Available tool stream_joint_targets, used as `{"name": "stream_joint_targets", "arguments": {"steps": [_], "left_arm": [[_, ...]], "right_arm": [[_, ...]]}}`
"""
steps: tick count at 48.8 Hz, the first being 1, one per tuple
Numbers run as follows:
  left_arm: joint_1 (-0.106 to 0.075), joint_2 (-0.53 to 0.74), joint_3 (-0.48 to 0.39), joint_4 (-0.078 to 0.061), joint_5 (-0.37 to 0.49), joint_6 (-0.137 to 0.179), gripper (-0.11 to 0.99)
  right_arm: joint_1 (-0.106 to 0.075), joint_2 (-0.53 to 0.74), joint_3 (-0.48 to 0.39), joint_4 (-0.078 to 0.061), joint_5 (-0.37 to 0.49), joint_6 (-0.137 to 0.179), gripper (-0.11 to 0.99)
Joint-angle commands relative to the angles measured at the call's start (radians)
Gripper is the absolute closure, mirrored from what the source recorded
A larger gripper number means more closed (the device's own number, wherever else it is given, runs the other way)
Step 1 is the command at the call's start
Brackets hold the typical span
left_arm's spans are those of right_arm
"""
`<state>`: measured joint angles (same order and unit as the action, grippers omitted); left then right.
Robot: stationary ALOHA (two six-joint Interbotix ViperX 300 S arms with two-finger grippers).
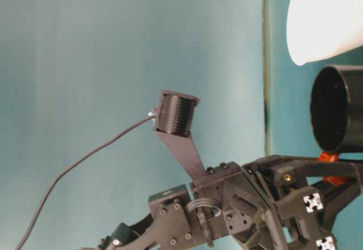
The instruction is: Put the paper cup into the moved red handle cup holder.
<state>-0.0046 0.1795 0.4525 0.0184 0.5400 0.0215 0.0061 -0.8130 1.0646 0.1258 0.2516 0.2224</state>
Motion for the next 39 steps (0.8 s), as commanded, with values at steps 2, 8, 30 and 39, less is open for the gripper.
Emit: {"name": "stream_joint_targets", "arguments": {"steps": [2,8,30,39], "left_arm": [[-0.003,-0.006,0.002,0.003,-0.005,0.000,0.59],[-0.003,-0.006,0.003,0.002,-0.008,-0.002,0.59],[-0.003,-0.023,0.014,0.003,-0.038,-0.003,-0.06],[-0.005,-0.138,0.052,0.003,0.041,-0.002,-0.06]], "right_arm": [[-0.002,0.005,-0.006,0.003,-0.009,0.008,0.97],[-0.002,0.005,-0.006,0.003,-0.009,0.009,0.97],[-0.002,0.005,-0.006,0.002,-0.009,0.009,0.97],[-0.002,0.005,-0.006,0.002,-0.009,0.009,0.97]]}}
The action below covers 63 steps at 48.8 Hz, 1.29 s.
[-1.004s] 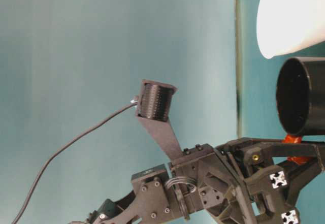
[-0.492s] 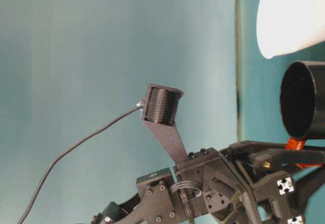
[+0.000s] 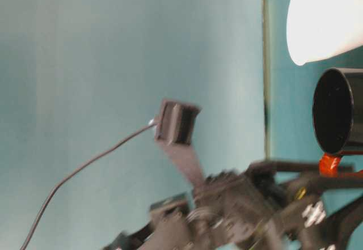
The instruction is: Put the paper cup into the moved red handle cup holder.
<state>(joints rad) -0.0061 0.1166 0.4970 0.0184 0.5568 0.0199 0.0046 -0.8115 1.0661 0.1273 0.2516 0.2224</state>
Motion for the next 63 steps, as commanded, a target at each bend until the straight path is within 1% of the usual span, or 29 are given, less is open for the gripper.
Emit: {"name": "stream_joint_targets", "arguments": {"steps": [1,2,5,15,18,19,25,31,36,39,41,43,45,47,50,51,53,54,55,56,58,63], "left_arm": [[-0.003,-0.092,0.015,0.003,0.031,0.000,-0.06],[-0.005,-0.110,0.023,0.003,0.037,0.000,-0.05],[-0.006,-0.169,0.052,0.003,0.044,-0.002,-0.05],[-0.014,-0.359,0.166,0.003,0.044,-0.009,-0.05],[-0.020,-0.419,0.202,0.003,0.044,-0.009,-0.05],[-0.020,-0.434,0.213,0.003,0.044,-0.011,-0.05],[-0.025,-0.517,0.272,0.003,0.044,-0.014,-0.05],[-0.025,-0.577,0.318,0.002,0.043,-0.018,-0.05],[-0.025,-0.611,0.342,0.003,0.040,-0.020,-0.05],[-0.025,-0.626,0.353,0.003,0.038,-0.021,-0.05],[-0.025,-0.630,0.359,0.002,0.038,-0.021,-0.05],[-0.025,-0.635,0.360,0.003,0.038,-0.021,-0.05],[-0.025,-0.638,0.364,0.003,0.038,-0.021,-0.05],[-0.025,-0.641,0.365,0.003,0.038,-0.021,-0.05],[-0.025,-0.641,0.367,0.003,0.038,-0.021,-0.05],[-0.023,-0.643,0.367,0.003,0.038,-0.021,-0.05],[-0.025,-0.643,0.367,0.003,0.038,-0.021,-0.05],[-0.025,-0.643,0.367,0.002,0.038,-0.021,-0.05],[-0.025,-0.643,0.367,0.003,0.038,-0.021,-0.05],[-0.025,-0.643,0.367,0.003,0.038,-0.021,-0.05],[-0.025,-0.643,0.367,0.003,0.038,-0.021,-0.05],[-0.025,-0.643,0.368,0.003,0.038,-0.021,-0.05]], "right_arm": [[0.000,0.003,-0.008,0.002,-0.009,0.009,0.97],[0.000,0.003,-0.008,0.000,-0.008,0.009,0.97],[0.000,0.003,-0.008,0.002,-0.005,0.009,0.97],[-0.003,0.003,-0.008,0.000,-0.003,0.009,0.97],[-0.008,0.002,-0.008,0.002,-0.003,0.009,0.97],[-0.008,0.002,-0.008,0.000,-0.003,0.009,0.97],[-0.018,0.002,-0.009,0.002,-0.002,0.009,0.97],[-0.037,0.008,-0.012,0.000,-0.002,0.009,0.97],[-0.057,0.023,-0.025,0.002,0.009,0.009,0.97],[-0.075,0.040,-0.035,0.000,0.026,0.009,0.97],[-0.087,0.054,-0.046,0.002,0.040,0.009,0.97],[-0.100,0.071,-0.060,0.002,0.061,0.009,0.97],[-0.114,0.091,-0.075,0.000,0.081,0.009,0.96],[-0.129,0.118,-0.097,0.002,0.106,0.009,0.96],[-0.144,0.158,-0.127,0.000,0.135,0.008,0.95],[-0.149,0.172,-0.140,0.002,0.144,0.008,0.95],[-0.155,0.204,-0.163,0.000,0.161,0.008,0.94],[-0.156,0.219,-0.175,0.002,0.170,0.008,0.93],[-0.160,0.236,-0.187,0.002,0.181,0.008,0.92],[-0.161,0.255,-0.199,0.000,0.189,0.008,0.91],[-0.161,0.290,-0.224,0.002,0.207,0.008,0.89],[-0.161,0.383,-0.291,0.002,0.270,0.006,0.75]]}}
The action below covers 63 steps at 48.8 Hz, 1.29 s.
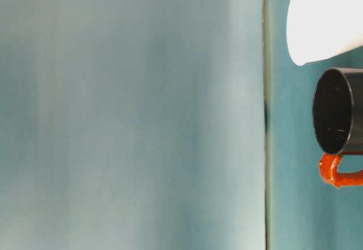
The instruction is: Put the paper cup into the moved red handle cup holder.
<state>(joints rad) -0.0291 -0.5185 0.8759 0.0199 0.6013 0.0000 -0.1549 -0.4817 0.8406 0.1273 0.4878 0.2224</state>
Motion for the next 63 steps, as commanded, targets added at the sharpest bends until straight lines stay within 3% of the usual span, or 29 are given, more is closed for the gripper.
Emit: {"name": "stream_joint_targets", "arguments": {"steps": [1,5,7,14,16,19,22,29,34,40,53,58,63], "left_arm": [[-0.002,-0.008,-0.011,0.002,-0.006,-0.002,-0.05],[-0.002,-0.008,-0.008,0.002,-0.006,-0.002,-0.05],[0.000,-0.008,-0.008,0.002,-0.006,-0.002,-0.05],[-0.002,-0.009,-0.005,0.002,-0.006,-0.002,-0.05],[-0.002,-0.009,-0.003,0.002,-0.006,-0.002,-0.05],[-0.002,-0.009,-0.003,0.002,-0.006,-0.003,-0.05],[-0.002,-0.009,-0.003,0.002,-0.006,-0.003,-0.05],[0.000,-0.009,-0.002,0.002,-0.006,-0.003,-0.05],[-0.002,-0.008,0.000,0.002,-0.008,-0.003,-0.05],[-0.002,-0.006,0.000,0.002,-0.014,-0.003,-0.05],[-0.002,-0.003,0.006,0.000,-0.021,-0.003,-0.05],[-0.002,-0.003,0.006,0.002,-0.021,-0.003,-0.05],[-0.002,-0.002,0.008,0.002,-0.021,-0.003,-0.05]], "right_arm": [[-0.002,0.072,-0.080,0.002,0.049,0.006,0.71],[-0.002,0.137,-0.140,0.000,0.115,0.003,0.51],[-0.002,0.172,-0.178,-0.009,0.155,-0.002,0.38],[0.002,0.242,-0.267,-0.080,0.232,-0.012,0.00],[0.002,0.258,-0.285,-0.098,0.245,-0.014,-0.04],[0.000,0.281,-0.308,-0.120,0.264,-0.015,-0.01],[-0.002,0.304,-0.327,-0.132,0.275,-0.017,0.00],[-0.003,0.356,-0.348,-0.135,0.295,-0.032,0.00],[-0.003,0.399,-0.367,-0.135,0.310,-0.060,0.00],[-0.003,0.443,-0.391,-0.138,0.319,-0.123,0.00],[-0.005,0.523,-0.437,-0.138,0.321,-0.305,0.01],[-0.003,0.543,-0.439,-0.138,0.321,-0.337,0.01],[-0.005,0.557,-0.431,-0.138,0.319,-0.348,0.01]]}}
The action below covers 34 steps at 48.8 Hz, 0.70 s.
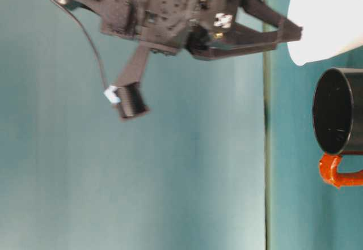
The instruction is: Put the paper cup into the moved red handle cup holder.
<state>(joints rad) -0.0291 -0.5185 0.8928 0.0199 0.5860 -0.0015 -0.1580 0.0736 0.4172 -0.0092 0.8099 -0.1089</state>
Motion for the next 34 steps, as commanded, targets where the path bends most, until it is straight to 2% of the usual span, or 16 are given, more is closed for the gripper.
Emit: {"name": "stream_joint_targets", "arguments": {"steps": [1,7,21,34], "left_arm": [[-0.002,-0.002,-0.009,0.002,-0.008,-0.003,-0.05],[-0.002,-0.002,-0.008,0.002,-0.006,-0.003,-0.05],[-0.002,-0.002,-0.005,0.002,-0.011,-0.028,-0.05],[-0.002,0.000,-0.003,0.002,-0.048,-0.028,-0.05]], "right_arm": [[0.000,0.005,-0.006,-0.002,-0.002,-0.017,0.01],[-0.005,0.014,0.003,-0.002,-0.003,-0.017,0.01],[-0.023,0.025,0.023,-0.002,-0.006,-0.020,0.01],[-0.023,0.034,0.037,-0.002,-0.025,-0.020,0.01]]}}
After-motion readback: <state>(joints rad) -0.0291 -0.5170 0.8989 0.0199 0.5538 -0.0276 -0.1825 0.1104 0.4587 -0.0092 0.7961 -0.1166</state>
